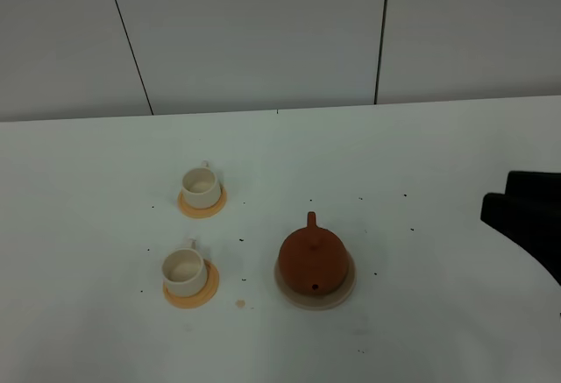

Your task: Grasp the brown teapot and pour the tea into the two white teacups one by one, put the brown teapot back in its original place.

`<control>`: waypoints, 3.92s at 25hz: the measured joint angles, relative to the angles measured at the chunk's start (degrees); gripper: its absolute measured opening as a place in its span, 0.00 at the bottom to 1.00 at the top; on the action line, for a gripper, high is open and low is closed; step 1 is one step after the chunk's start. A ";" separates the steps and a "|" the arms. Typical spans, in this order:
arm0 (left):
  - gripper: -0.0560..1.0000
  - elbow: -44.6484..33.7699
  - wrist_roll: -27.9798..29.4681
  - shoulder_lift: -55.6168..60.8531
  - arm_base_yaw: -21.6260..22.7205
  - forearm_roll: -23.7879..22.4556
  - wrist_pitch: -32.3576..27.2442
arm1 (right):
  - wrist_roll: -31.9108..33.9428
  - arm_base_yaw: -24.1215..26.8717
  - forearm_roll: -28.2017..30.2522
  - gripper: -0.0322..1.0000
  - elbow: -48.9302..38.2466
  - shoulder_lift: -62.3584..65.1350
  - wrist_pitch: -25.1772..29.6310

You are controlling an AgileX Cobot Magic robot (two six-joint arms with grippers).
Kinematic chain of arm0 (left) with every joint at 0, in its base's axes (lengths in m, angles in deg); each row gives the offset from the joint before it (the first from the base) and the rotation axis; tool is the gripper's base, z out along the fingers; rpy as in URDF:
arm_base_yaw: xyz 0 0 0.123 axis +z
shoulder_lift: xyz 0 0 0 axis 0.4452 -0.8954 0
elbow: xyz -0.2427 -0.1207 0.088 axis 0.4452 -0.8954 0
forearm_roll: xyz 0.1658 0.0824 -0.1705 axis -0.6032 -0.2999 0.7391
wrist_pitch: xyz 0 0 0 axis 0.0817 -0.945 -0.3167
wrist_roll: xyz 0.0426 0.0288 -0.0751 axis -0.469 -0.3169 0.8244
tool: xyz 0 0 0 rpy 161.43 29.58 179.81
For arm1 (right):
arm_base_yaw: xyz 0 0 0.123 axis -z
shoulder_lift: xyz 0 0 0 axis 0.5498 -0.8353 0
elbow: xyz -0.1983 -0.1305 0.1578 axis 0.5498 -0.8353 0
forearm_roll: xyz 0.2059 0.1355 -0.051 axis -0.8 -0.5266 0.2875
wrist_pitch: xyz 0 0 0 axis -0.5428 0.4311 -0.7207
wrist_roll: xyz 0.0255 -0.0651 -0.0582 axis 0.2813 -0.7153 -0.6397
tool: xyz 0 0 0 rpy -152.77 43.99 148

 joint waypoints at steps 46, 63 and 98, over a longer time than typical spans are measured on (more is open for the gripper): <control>0.27 0.00 11.71 0.00 0.00 -14.42 2.25 | -19.95 -0.02 -10.72 0.31 21.03 -26.22 9.18; 0.27 0.00 11.77 0.00 0.00 -14.56 2.36 | -35.06 -0.07 -20.77 0.31 27.89 -29.11 -7.01; 0.27 0.00 11.77 0.00 0.00 -14.73 2.40 | -31.56 -16.86 -19.49 0.31 39.45 -48.46 -43.11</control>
